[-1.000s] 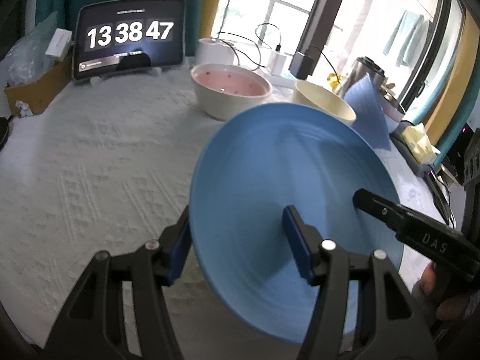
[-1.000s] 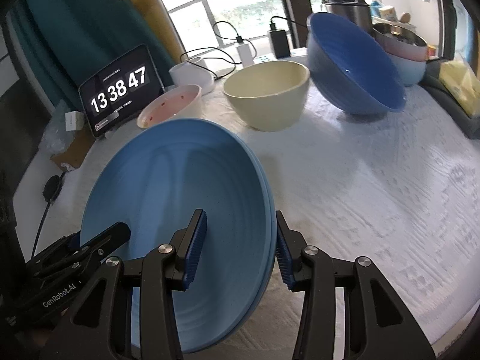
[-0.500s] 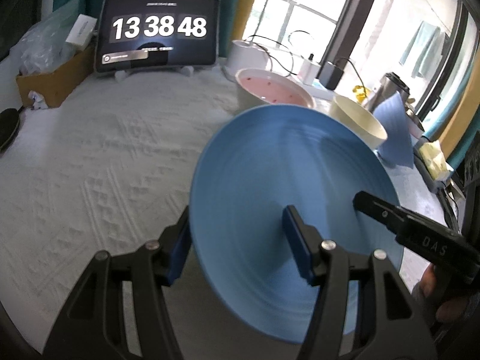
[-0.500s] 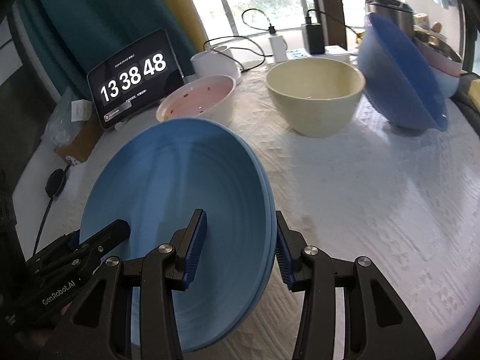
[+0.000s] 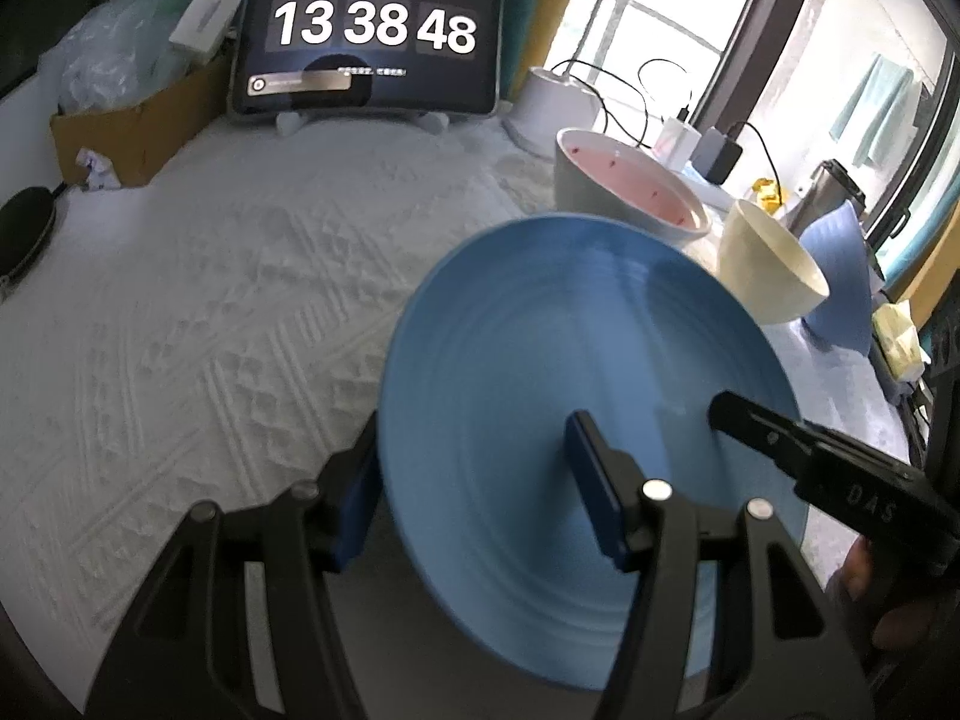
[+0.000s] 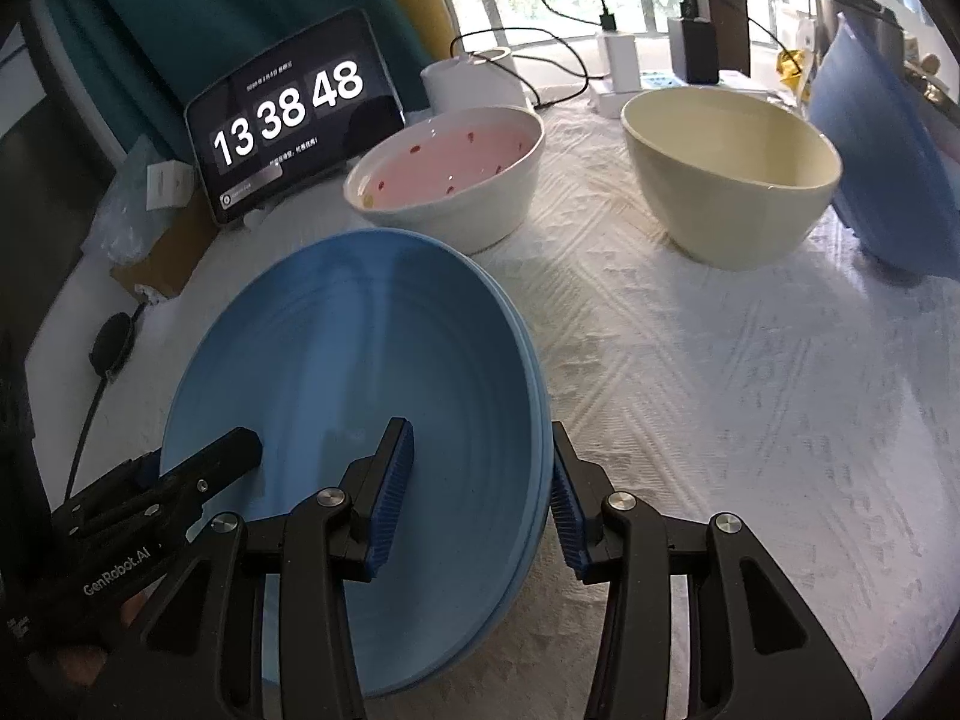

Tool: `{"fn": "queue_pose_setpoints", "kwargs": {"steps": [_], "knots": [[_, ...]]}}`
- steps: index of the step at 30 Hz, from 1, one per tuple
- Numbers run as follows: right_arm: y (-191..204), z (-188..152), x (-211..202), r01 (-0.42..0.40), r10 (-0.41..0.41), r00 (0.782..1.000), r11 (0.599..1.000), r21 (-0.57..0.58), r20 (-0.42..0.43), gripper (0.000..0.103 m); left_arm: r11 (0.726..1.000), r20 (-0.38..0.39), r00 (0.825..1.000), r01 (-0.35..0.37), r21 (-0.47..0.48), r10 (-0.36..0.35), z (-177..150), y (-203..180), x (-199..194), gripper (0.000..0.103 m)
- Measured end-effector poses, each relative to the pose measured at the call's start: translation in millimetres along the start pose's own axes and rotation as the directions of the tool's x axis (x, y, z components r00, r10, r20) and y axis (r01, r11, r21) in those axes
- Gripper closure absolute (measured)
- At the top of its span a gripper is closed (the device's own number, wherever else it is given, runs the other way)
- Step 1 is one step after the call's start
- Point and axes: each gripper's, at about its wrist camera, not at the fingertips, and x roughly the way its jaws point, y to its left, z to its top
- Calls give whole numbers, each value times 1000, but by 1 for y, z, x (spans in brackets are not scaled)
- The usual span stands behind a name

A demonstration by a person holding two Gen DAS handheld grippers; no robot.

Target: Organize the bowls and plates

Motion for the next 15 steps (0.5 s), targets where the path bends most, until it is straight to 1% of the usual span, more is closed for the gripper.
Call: {"fn": "queue_pose_setpoints", "kwargs": {"steps": [3, 9, 12, 15], "knots": [[-1, 1, 4, -3, 3, 1000, 1000, 10, -12, 56, 999, 7, 1000, -21, 28, 20, 0, -5, 0, 43], [-4, 1, 5, 6, -6, 1000, 1000, 9, -21, 56, 1000, -1, 1000, -18, 12, 18, 2, -2, -2, 42], [-4, 0, 1, 8, -8, 1000, 1000, 4, -19, 56, 999, 32, 998, -46, 12, 45, 2, -3, -10, 42], [-7, 1, -5, 11, -11, 1000, 1000, 10, -7, 56, 998, 47, 997, -69, 2, 68, 2, -3, -16, 42]]}}
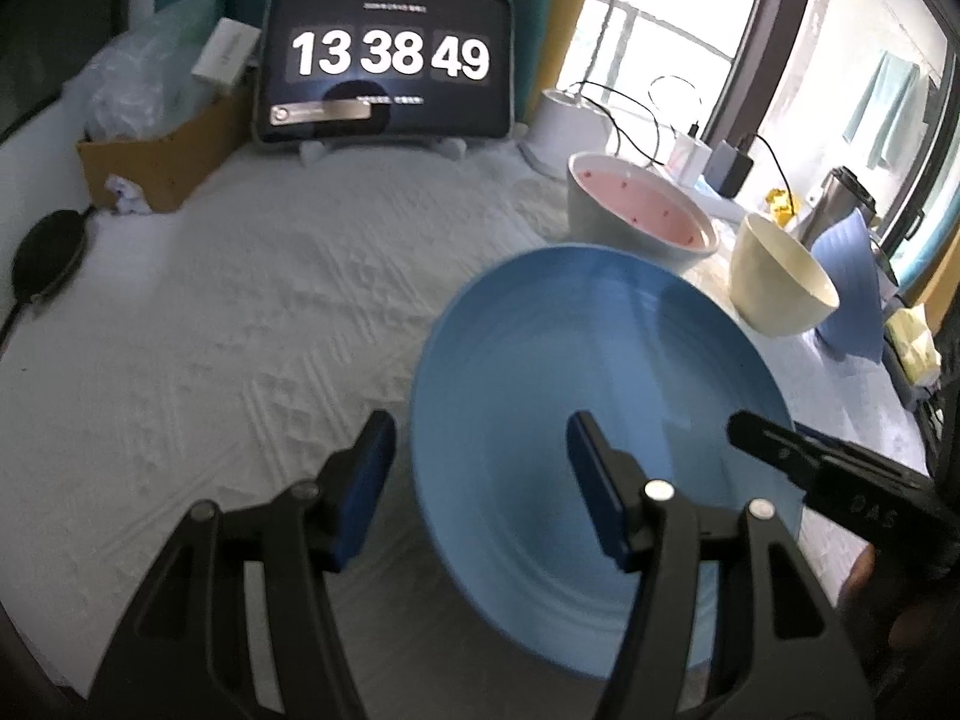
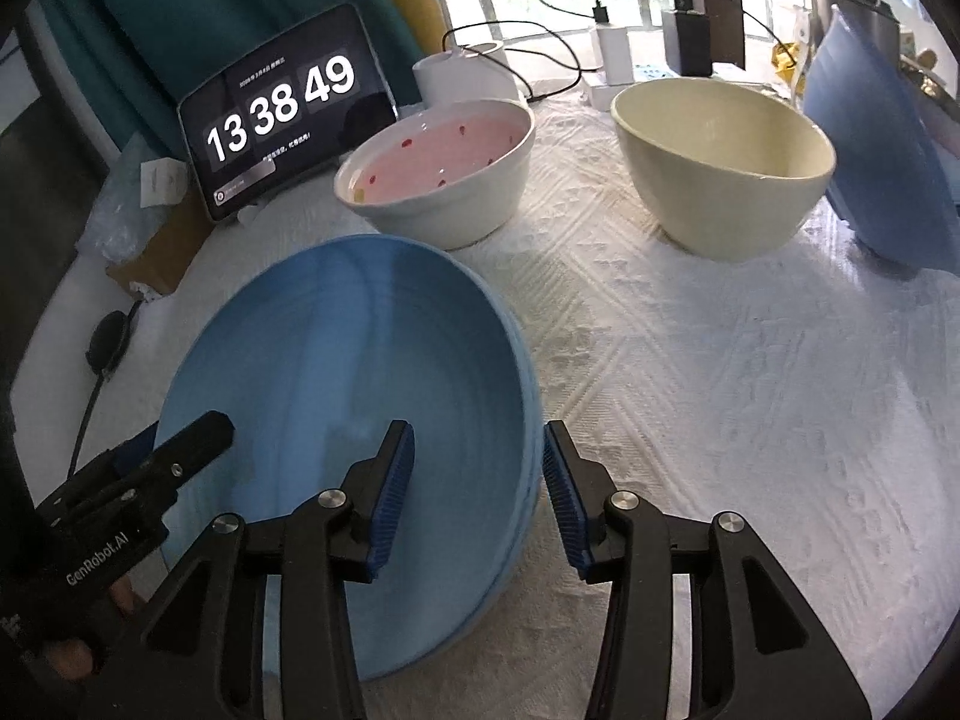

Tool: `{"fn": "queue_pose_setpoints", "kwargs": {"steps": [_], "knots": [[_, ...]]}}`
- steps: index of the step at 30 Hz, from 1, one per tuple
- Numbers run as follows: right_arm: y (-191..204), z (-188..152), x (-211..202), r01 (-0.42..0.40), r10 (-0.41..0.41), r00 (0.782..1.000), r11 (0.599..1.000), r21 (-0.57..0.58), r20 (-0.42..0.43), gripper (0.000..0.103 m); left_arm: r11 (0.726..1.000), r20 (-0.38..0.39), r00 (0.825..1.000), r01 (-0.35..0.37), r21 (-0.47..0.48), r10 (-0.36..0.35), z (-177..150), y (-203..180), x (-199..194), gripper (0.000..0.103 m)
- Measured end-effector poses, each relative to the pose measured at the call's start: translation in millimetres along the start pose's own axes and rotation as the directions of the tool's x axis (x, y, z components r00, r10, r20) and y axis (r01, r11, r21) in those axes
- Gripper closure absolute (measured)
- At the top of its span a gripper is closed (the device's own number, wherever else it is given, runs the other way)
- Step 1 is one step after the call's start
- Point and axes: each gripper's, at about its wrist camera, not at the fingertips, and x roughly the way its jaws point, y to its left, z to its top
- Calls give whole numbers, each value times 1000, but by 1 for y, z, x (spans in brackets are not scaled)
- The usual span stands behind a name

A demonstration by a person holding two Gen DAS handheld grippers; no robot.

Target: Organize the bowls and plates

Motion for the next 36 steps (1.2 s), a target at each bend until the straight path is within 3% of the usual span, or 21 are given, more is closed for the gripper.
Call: {"fn": "queue_pose_setpoints", "kwargs": {"steps": [11, 22, 36], "knots": [[-20, -5, -25, 0, -1, 999, 999, 34, 43, 56, 999, 62, 997, -43, 7, 43, -3, -12, -24, 42], [-38, -20, -50, -4, -2, 996, 997, 75, 84, 56, 997, 78, 997, -33, 66, 28, -8, -46, -35, 42], [-90, -32, -73, -12, -9, 992, 988, 157, 129, 56, 988, 73, 997, -23, 156, 11, -16, -102, -40, 42]]}}
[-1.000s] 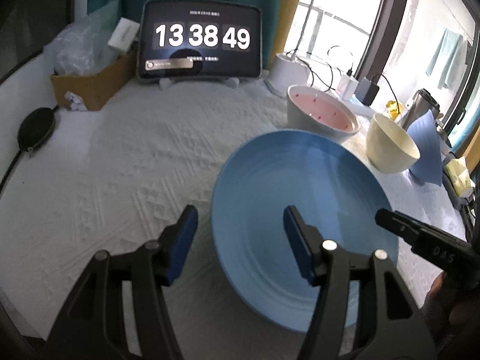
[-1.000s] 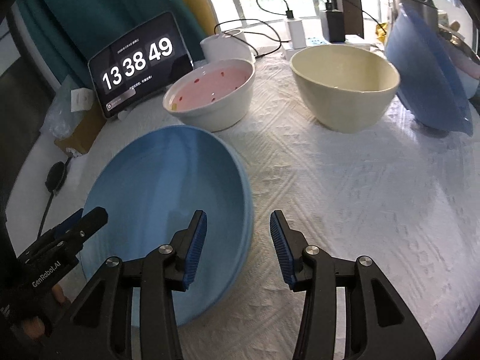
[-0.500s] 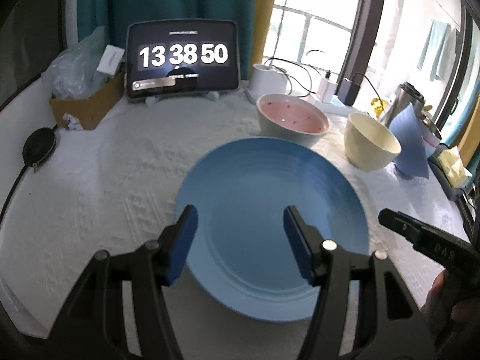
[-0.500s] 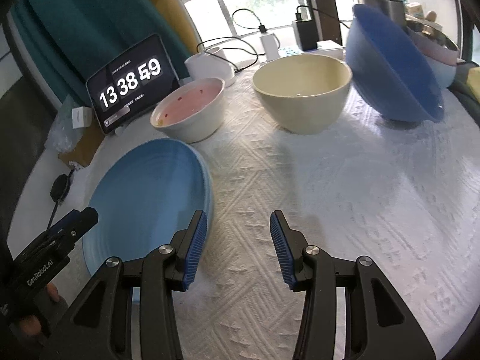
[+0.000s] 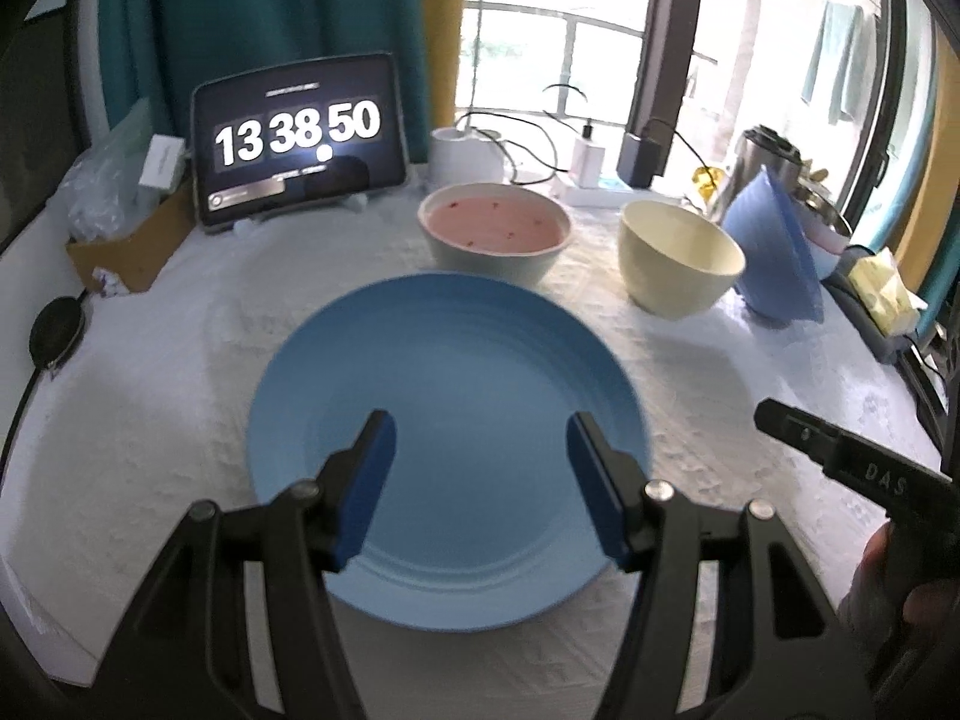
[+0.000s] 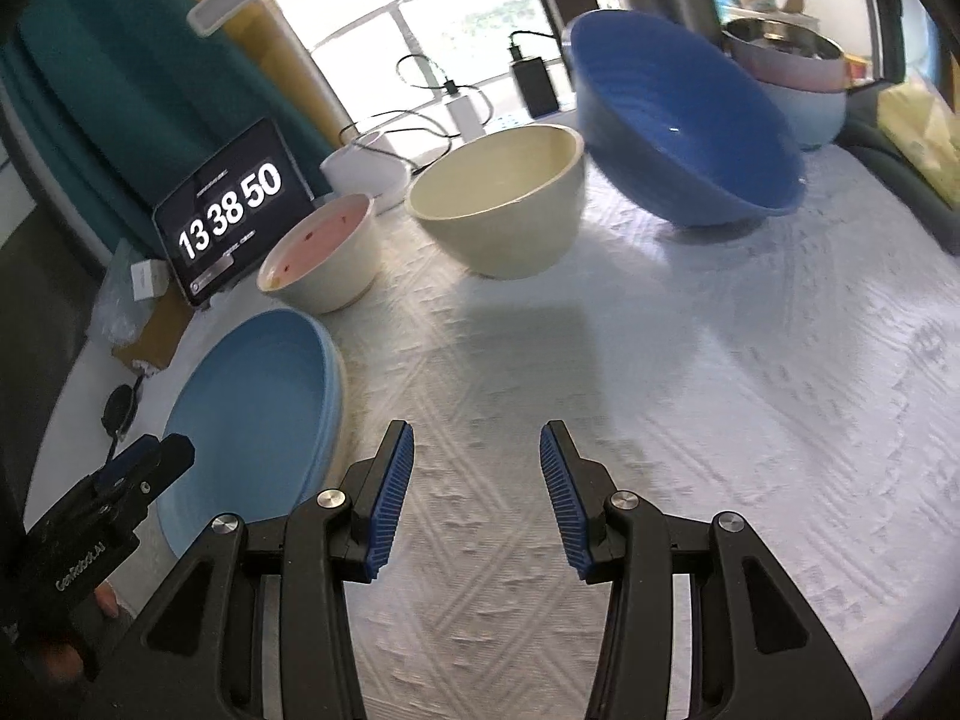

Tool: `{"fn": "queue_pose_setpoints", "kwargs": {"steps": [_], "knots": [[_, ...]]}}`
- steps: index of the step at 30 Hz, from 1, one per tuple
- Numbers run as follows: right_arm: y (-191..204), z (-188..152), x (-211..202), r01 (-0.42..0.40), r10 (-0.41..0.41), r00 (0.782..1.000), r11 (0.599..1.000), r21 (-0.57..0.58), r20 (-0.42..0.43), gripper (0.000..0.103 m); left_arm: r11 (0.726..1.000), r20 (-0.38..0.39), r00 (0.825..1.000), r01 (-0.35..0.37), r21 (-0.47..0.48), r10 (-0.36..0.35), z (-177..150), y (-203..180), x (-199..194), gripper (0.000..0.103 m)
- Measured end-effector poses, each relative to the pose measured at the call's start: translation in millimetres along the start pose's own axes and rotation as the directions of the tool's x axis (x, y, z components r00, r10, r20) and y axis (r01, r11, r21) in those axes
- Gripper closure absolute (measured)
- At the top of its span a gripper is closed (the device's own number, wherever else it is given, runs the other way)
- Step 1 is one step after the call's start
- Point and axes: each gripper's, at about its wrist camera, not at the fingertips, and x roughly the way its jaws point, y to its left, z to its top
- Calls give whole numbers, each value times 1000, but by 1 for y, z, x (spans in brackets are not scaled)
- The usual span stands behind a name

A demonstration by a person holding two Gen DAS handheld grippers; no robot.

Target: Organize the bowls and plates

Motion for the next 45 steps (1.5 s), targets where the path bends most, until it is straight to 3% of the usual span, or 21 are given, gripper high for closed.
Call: {"fn": "queue_pose_setpoints", "kwargs": {"steps": [28, 45], "knots": [[-110, 12, -29, 13, -21, 998, 991, 135, 62, 56, 980, -17, 998, 58, 193, -56, 17, -120, 18, 42], [-149, 38, -29, 42, -50, 997, 989, 139, 55, 56, 966, 1, 994, 103, 236, -106, 41, -175, 43, 42]]}}
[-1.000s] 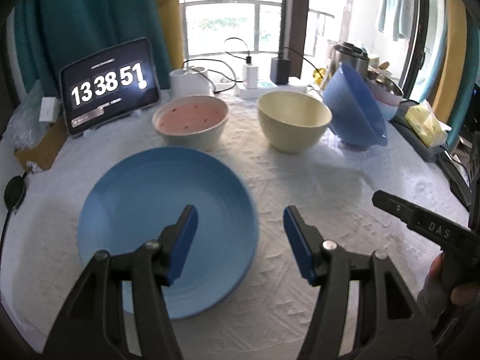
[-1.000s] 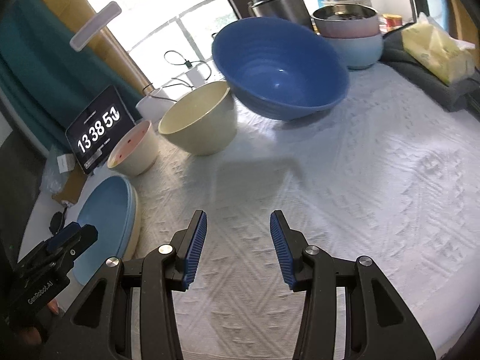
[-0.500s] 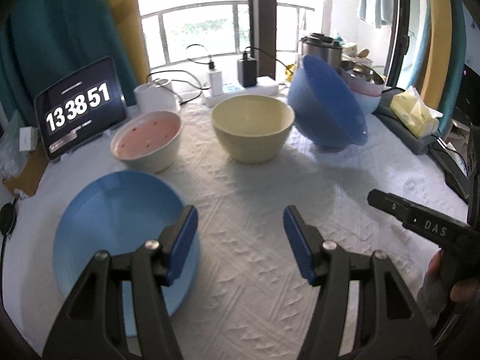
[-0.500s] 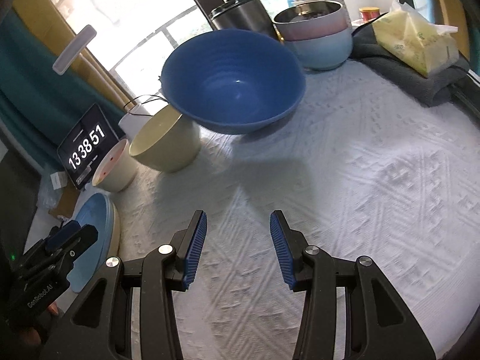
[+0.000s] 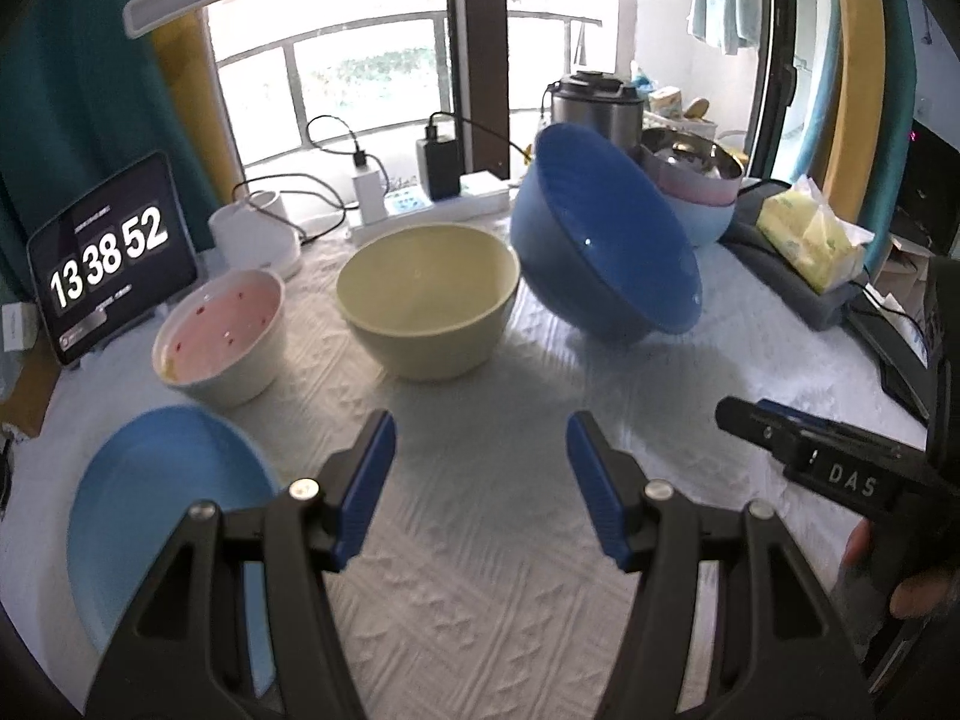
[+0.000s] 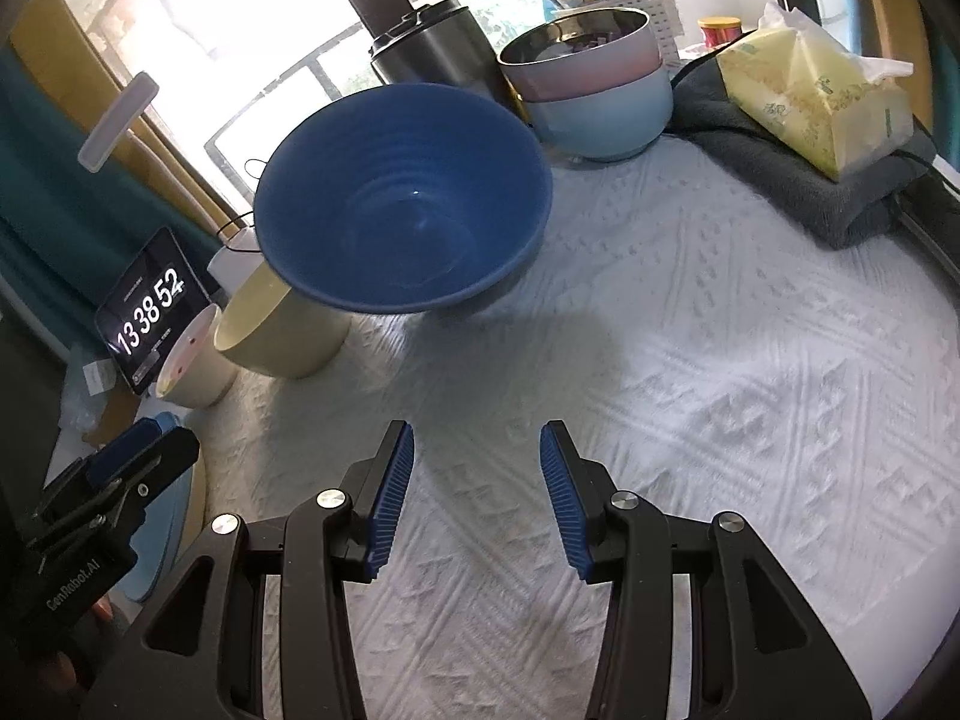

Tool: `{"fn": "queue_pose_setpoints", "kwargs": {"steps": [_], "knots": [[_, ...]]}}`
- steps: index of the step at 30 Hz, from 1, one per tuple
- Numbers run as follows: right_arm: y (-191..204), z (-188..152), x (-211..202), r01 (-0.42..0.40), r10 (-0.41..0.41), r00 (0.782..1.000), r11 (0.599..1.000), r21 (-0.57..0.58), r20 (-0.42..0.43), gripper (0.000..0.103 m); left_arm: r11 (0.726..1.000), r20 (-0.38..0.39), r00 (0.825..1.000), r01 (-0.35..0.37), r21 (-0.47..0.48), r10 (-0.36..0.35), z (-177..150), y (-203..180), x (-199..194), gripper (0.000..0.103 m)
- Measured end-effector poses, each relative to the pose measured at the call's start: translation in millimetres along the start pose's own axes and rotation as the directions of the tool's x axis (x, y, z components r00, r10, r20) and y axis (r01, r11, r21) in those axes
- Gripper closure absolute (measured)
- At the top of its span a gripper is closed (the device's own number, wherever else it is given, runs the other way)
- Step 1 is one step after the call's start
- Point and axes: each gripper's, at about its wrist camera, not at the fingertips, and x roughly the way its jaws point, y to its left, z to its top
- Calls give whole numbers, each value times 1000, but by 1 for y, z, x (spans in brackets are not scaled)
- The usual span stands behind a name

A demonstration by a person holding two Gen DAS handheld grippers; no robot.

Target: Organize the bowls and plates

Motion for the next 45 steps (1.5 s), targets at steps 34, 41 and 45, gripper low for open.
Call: {"fn": "queue_pose_setpoints", "kwargs": {"steps": [34, 41, 45], "knots": [[-22, 55, 46, 29, -32, 998, 998, 64, 50, 50, 996, 128, 991, 39, 82, -49, 60, -36, 64, 42], [-22, 56, 58, 25, -27, 999, 997, 71, 32, 50, 992, 153, 986, 50, 120, -69, 58, -42, 69, 48], [-20, 57, 63, 20, -22, 999, 998, 67, 28, 50, 988, 144, 986, 59, 144, -80, 57, -46, 72, 61]]}}
